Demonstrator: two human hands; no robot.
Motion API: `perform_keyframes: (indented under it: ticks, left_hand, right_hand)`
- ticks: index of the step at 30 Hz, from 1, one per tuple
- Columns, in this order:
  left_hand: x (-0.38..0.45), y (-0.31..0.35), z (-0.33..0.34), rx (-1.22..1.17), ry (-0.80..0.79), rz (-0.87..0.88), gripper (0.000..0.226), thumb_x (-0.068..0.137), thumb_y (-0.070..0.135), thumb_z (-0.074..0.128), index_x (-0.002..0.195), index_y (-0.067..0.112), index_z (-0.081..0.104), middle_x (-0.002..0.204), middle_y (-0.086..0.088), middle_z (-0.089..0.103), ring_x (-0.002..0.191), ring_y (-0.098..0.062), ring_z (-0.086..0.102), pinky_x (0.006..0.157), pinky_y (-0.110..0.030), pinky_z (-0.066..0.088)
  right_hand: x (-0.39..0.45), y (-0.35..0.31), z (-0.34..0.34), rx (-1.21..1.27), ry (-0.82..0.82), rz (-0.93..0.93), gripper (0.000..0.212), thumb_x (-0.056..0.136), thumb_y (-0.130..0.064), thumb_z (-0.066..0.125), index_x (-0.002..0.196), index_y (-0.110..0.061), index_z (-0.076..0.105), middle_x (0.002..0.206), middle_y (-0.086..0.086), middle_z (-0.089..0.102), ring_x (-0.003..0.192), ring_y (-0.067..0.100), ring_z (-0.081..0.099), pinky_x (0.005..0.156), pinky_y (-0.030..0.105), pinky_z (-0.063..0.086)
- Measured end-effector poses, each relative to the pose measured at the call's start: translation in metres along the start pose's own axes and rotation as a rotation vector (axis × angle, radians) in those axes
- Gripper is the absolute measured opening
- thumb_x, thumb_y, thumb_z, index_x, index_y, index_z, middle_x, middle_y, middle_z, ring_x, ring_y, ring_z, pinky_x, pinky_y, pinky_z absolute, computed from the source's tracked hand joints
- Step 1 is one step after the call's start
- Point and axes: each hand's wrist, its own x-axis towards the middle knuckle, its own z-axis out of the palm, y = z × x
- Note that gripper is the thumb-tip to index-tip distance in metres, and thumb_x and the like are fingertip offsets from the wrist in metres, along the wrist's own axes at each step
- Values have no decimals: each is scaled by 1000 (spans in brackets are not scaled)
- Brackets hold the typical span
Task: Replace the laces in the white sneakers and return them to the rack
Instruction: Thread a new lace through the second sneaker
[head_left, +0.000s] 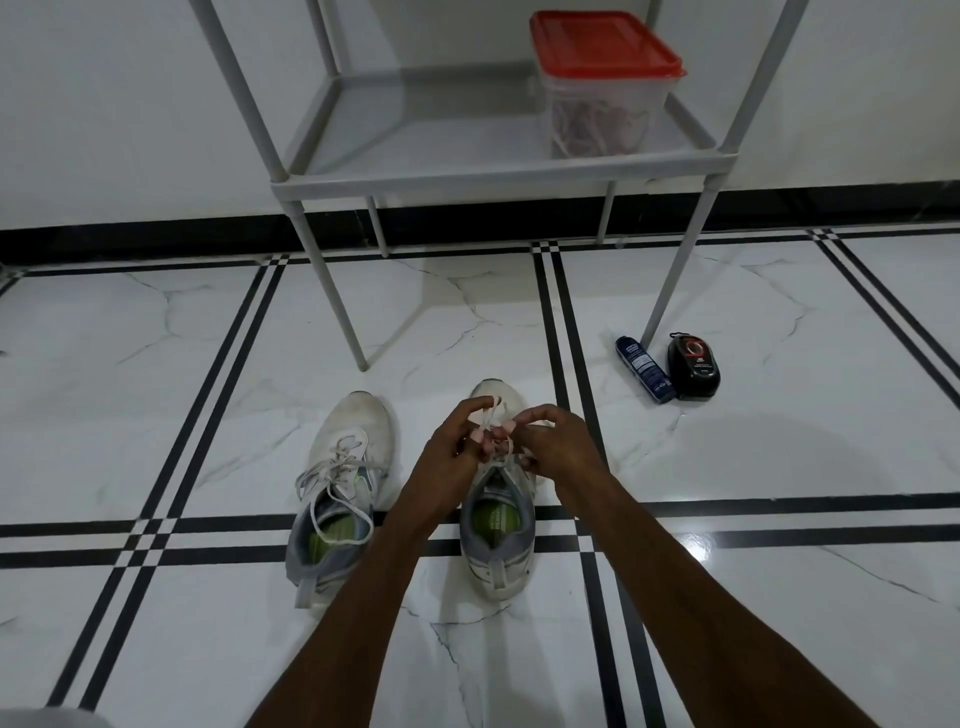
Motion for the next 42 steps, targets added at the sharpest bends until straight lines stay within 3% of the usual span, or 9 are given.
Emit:
perform_keyframes:
  ticks: [5,9,12,19,23,28,34,39,42]
  left_hand:
    - [1,-1,1,78,-6,34,29,107,18,45,133,30,53,96,-5,73,88,-15,70,80,-26,55]
    - [0,3,-3,155,-18,80,24,104,13,48,122,29,48,77,-5,73,69,-20,70,68,-34,57]
    - [2,2,1,203,-25,76,30,100,7,52,114,27,35,72,-1,72,62,-17,68,63,-34,57]
    - [1,-9,-2,-112,21,-204,44,95,-1,63,116,19,31,94,-12,76,93,-28,71,87,-40,57]
    - [1,-7,-4,-289,115,-297,44,89,-4,70,113,16,38,94,-12,75,85,-19,70,77,-29,55]
    - [3,-11,-5,-265,124,-313,42,86,0,74,111,16,45,96,-12,77,99,-31,72,92,-48,57]
    - [2,0,-6,-244,132,-279,23,94,5,66,113,14,55,95,-7,78,79,-8,70,61,-13,48]
    - [1,2,-10,-209,41,-224,50,88,-15,56,126,17,60,112,-3,75,88,-11,68,59,-12,48]
    - [2,-1,-8,-104,38,-174,31,91,2,69,117,17,73,111,0,75,93,-9,69,64,-11,48]
  right_hand:
    - [1,6,4,19,-121,-49,5,86,-9,75,90,-6,78,76,12,74,70,19,66,65,23,54]
    - [6,10,-1,-80,-323,-104,18,94,-22,68,91,-7,78,78,13,71,75,20,61,81,31,55]
    - [8,8,-4,-152,-244,-118,27,85,-34,77,84,-7,79,77,14,73,73,19,65,75,30,54]
    - [1,7,6,178,-108,-46,17,85,-5,76,101,0,75,88,24,72,71,28,67,72,32,60]
    - [6,7,-4,-73,-227,-181,14,87,-7,74,101,-3,77,97,18,75,89,31,72,80,35,60]
    - [8,0,-12,-665,-248,-386,13,82,-13,80,94,-12,81,92,5,76,74,12,70,70,16,53]
    - [0,4,-1,-833,29,-582,9,77,-19,81,81,-21,73,82,-8,69,74,6,63,64,16,45]
    - [1,12,4,-534,83,-593,12,75,-14,80,76,-20,71,75,-10,70,69,5,66,69,21,55]
    - [1,11,0,-401,52,-471,10,75,-15,83,78,-17,74,76,-6,74,73,7,71,72,26,60]
